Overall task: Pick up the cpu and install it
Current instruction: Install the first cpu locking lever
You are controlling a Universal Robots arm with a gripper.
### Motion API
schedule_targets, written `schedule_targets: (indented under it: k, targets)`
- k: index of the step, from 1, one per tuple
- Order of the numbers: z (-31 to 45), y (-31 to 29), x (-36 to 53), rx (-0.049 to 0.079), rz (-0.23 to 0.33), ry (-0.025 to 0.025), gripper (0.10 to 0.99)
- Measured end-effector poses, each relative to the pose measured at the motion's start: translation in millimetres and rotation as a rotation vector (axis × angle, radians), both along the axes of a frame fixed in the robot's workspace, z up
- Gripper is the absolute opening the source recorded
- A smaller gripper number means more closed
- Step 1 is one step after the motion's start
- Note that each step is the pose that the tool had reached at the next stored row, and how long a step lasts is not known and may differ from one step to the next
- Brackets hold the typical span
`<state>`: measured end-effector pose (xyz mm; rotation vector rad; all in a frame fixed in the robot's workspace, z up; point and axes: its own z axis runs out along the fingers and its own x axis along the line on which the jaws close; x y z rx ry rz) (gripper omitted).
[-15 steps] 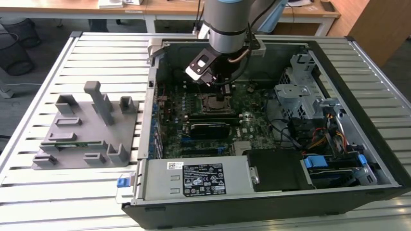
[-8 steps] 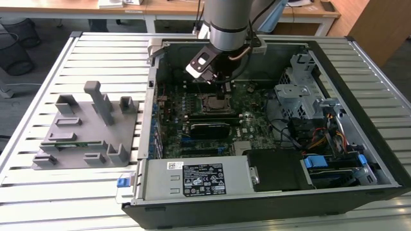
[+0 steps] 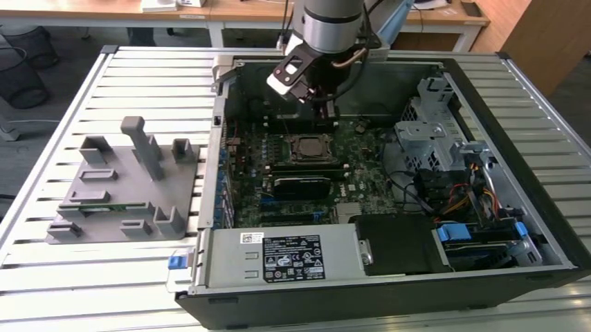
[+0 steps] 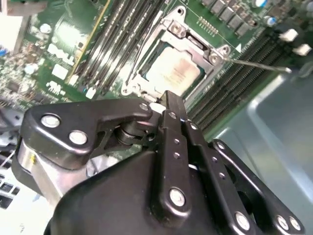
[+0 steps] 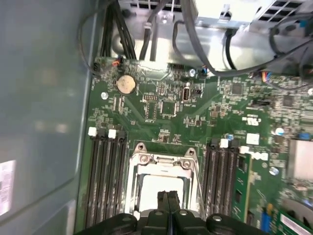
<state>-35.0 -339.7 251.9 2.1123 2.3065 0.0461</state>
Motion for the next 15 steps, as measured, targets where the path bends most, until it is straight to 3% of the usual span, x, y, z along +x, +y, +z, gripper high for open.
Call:
schedule_targets:
  k: [6,10,15]
  targets:
    - [20.6,0.0,0.0,0.000,0.000,0.0000,0.106]
    - [22.3,0.0,0.0,0.000,0.015,-0.0001,0.106]
    - [22.2,0.0,0.0,0.000,0.105,0.0001,0.106]
